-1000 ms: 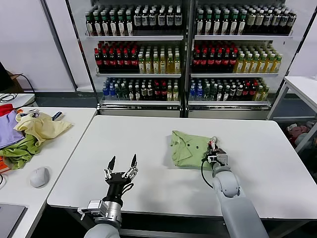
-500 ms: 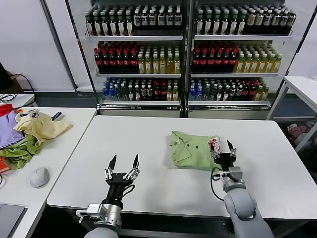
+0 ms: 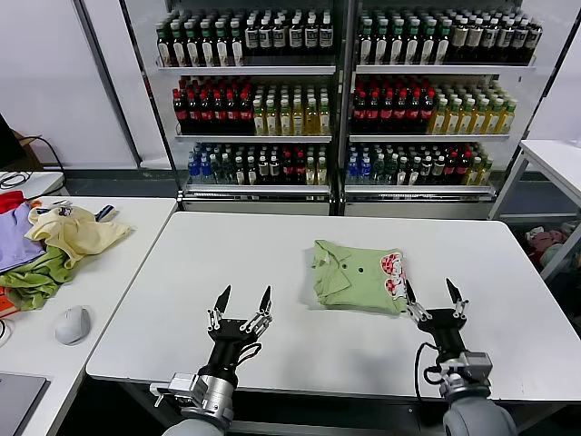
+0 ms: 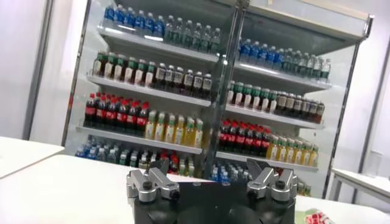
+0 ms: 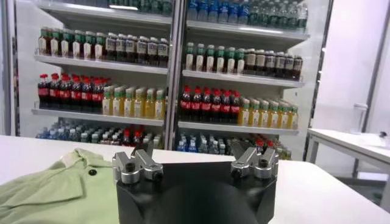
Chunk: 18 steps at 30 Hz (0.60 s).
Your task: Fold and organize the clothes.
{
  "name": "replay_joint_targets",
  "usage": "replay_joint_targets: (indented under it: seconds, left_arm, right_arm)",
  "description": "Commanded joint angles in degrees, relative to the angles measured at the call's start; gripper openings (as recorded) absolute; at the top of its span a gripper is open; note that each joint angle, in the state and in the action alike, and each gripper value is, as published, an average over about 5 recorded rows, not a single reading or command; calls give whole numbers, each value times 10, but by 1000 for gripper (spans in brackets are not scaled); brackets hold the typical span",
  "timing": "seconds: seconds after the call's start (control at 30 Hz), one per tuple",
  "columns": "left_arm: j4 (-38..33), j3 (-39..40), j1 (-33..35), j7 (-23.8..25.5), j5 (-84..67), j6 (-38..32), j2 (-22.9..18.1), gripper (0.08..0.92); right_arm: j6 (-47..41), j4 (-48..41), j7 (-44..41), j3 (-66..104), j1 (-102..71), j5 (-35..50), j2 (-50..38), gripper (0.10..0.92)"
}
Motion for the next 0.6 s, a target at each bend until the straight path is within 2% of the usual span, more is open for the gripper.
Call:
replay_joint_targets:
  seconds: [0.03,0.6]
  left_arm:
    - [-8,5,4,4,5,20,-3,823]
    - [-13,-2,17,27,23,24,-4,823]
  right_arm:
    - [12,62,12,24,-79,-9,5,823]
    - [16,71,17,6,-81,-18,6,823]
